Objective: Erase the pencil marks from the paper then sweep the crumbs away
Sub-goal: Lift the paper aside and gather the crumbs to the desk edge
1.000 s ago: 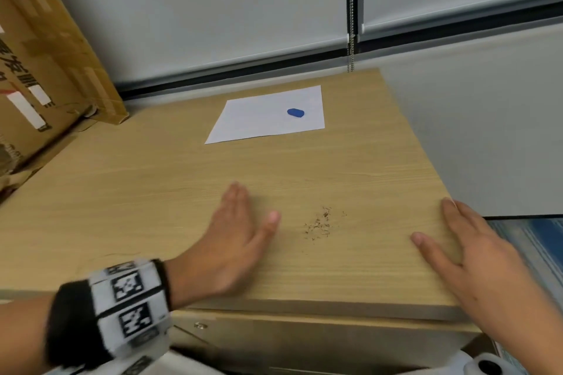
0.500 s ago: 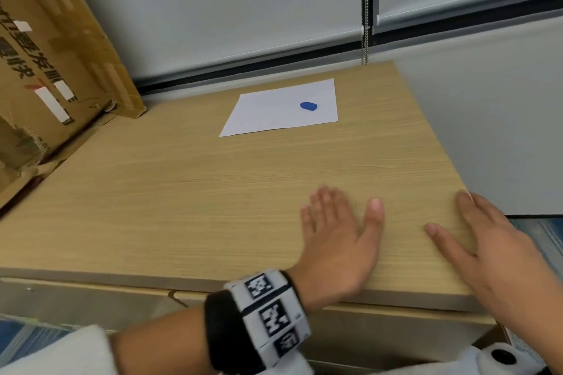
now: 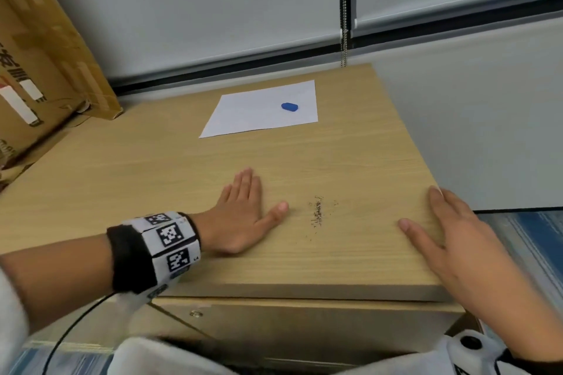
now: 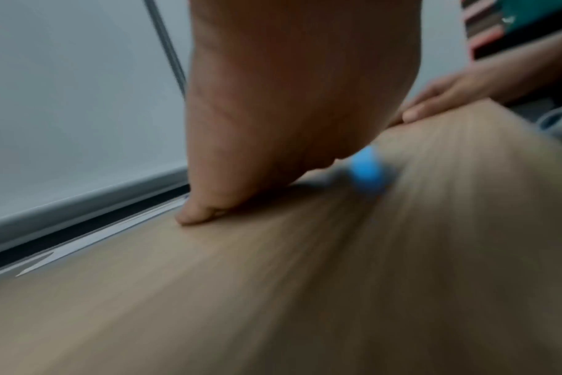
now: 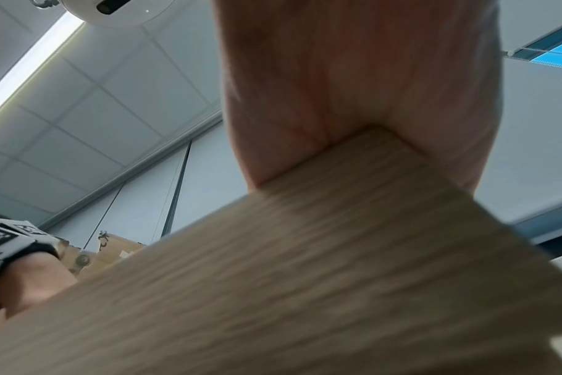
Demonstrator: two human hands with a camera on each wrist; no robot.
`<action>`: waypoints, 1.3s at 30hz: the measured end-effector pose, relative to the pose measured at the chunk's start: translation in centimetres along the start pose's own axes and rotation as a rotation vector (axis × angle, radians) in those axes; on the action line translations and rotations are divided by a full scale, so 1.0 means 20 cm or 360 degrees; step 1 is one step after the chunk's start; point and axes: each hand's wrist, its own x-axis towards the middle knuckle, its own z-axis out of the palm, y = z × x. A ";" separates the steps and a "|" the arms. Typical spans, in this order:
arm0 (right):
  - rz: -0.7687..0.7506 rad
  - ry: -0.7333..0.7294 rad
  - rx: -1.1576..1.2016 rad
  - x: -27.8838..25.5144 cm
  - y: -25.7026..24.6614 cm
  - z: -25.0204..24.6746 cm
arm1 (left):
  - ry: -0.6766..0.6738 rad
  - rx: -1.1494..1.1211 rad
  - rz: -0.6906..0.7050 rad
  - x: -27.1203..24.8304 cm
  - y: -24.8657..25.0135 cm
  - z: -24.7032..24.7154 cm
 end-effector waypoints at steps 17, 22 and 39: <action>-0.0125 -0.0037 0.0260 0.00 0.09 0.02 | 0.0115 -0.0566 -0.0005 -0.25 0.15 0.11; -0.0095 -0.0039 0.0481 -0.01 0.09 0.01 | 0.0256 -0.0472 0.0072 -0.21 0.39 0.28; -0.0058 -0.0086 0.0761 -0.04 0.08 -0.02 | 0.0411 -0.0786 0.0011 -0.04 0.21 -0.03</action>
